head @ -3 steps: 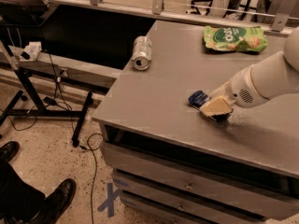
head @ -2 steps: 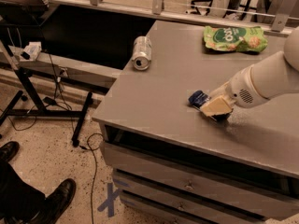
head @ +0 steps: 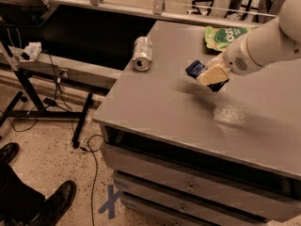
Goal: Move rxbar blueberry near green rice chip bag
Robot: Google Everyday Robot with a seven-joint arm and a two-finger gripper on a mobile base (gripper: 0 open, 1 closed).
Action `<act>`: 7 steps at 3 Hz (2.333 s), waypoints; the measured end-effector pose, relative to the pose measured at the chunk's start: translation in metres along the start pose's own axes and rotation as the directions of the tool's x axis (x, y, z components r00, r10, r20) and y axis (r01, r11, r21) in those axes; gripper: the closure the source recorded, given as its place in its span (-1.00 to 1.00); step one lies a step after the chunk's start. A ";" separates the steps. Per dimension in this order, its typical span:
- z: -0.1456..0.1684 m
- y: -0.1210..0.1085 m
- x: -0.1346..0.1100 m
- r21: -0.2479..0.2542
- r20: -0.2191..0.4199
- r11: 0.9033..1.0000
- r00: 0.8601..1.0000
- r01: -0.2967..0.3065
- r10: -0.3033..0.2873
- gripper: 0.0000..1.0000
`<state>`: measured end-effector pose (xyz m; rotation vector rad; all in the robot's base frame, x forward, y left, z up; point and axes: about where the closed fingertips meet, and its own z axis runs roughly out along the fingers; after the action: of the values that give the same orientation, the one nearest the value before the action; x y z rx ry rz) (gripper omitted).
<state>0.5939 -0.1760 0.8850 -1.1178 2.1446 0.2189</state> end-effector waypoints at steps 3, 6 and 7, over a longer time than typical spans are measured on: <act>-0.024 -0.074 0.027 0.138 -0.004 0.990 1.000 0.001 0.000 1.00; 0.012 -0.166 0.055 0.192 0.021 0.980 0.999 -0.043 0.040 0.66; 0.038 -0.169 0.052 0.158 0.034 0.986 0.998 -0.048 0.043 0.19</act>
Offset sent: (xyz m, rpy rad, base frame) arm 0.0221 -0.0622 0.0203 -0.0420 -0.0837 -0.0814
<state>0.7239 -0.2969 0.8504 -0.9687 2.1219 0.0831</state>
